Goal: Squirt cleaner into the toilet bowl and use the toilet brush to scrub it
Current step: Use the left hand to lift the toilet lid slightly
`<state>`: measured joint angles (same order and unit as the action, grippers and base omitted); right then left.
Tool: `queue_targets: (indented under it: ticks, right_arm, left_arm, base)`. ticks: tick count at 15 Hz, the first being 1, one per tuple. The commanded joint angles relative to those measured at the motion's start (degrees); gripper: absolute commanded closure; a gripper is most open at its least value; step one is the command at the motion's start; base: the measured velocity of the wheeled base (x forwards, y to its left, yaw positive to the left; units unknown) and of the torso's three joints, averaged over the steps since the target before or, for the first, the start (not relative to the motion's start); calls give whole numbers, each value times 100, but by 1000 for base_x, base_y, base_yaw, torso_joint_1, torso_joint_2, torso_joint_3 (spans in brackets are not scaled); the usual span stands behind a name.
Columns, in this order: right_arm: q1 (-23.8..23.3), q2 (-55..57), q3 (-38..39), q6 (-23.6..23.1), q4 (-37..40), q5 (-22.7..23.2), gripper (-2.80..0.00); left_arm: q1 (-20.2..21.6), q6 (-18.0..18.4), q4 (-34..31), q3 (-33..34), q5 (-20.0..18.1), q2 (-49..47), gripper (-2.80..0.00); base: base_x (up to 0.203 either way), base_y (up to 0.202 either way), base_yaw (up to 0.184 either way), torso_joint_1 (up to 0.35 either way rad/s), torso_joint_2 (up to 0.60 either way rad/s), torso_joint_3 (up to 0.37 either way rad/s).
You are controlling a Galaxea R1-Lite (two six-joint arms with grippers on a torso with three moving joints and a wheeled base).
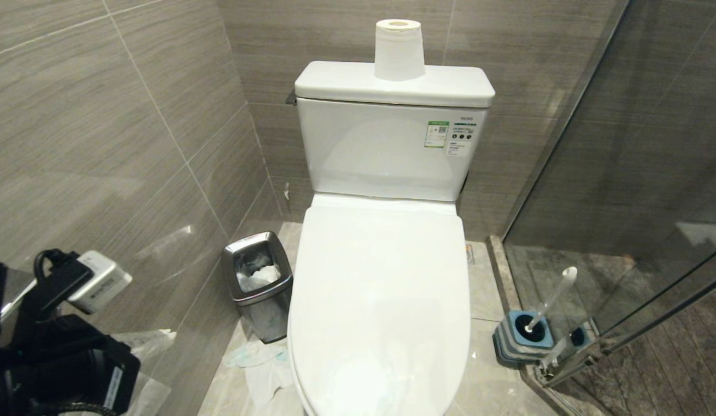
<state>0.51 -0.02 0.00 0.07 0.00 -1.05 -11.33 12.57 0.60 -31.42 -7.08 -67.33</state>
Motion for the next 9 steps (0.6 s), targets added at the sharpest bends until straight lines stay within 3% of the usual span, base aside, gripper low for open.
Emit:
queue_targets:
  ticks: [1, 5, 9]
  right_arm:
    - [2, 2, 9, 1, 0, -1, 0]
    - [2, 2, 9, 1, 0, -1, 0]
    - [2, 2, 9, 1, 0, -1, 0]
  left_arm:
    - [-189, -2, 524, 138, 241, -1008, 0]
    - [-310, -104, 1580, 440, 671, -2043, 0]
    - [-274, -414, 2722, 847, 712, -2893, 0]
  base:
    - [0, 0, 0, 0, 0, 0]
    - [0, 0, 0, 0, 0, 0]
    - [0, 0, 0, 0, 0, 0]
